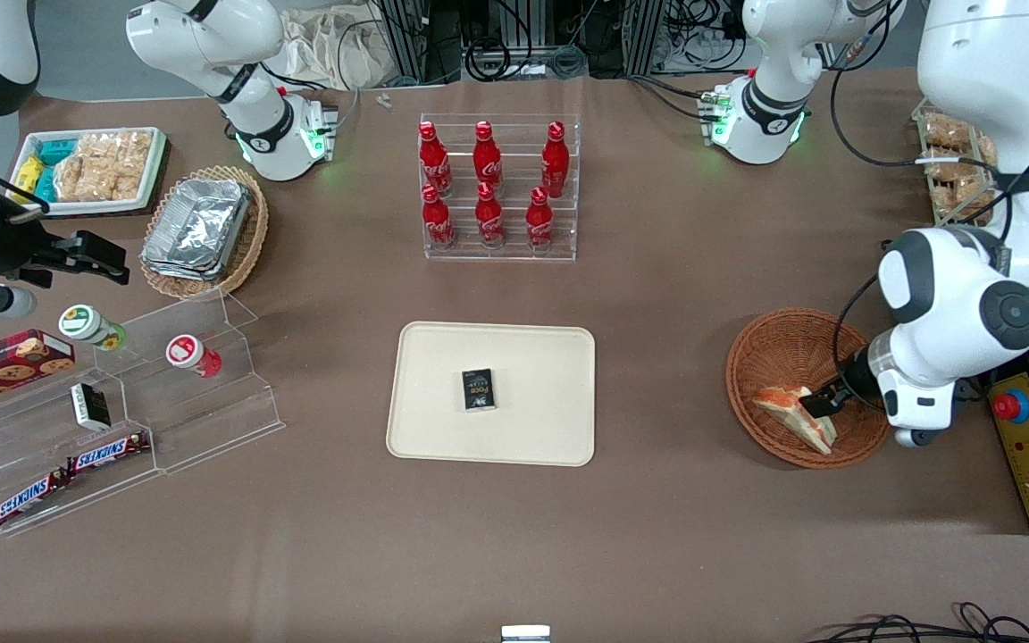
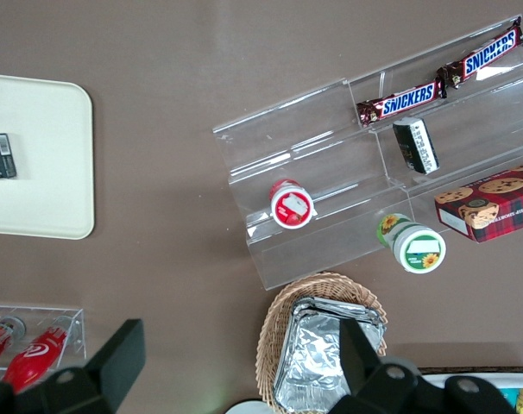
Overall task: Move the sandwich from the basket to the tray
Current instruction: 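Lower the open left gripper over the sandwich in the basket, then close the left gripper on the sandwich's crust edge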
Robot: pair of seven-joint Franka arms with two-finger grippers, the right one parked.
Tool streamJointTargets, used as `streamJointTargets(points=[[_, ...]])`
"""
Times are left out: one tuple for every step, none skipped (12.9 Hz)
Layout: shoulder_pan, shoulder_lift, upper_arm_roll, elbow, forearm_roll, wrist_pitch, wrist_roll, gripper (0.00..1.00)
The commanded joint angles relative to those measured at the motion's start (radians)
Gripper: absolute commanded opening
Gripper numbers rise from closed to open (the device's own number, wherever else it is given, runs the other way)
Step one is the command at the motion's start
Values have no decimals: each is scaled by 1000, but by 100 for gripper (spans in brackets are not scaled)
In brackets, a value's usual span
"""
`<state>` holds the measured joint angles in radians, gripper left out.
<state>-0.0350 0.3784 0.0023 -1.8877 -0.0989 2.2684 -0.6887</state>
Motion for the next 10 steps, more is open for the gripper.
streamJointTargets(points=[[0,37,-1,30,-15,37,-54,98],[-2,42,-1,41,-15,37,-58,98],[-3,62,-1,56,-16,42,-63,98],[-3,72,-1,64,-15,46,-81,98],[-5,80,-1,61,-15,68,-87,98],[-6,95,-1,59,-15,86,-88,98],[-8,109,-1,61,-15,92,-88,98],[-8,112,-1,59,-15,92,-89,98],[-10,114,-1,59,-15,94,-91,98],[-10,122,-1,59,-15,100,-95,97]])
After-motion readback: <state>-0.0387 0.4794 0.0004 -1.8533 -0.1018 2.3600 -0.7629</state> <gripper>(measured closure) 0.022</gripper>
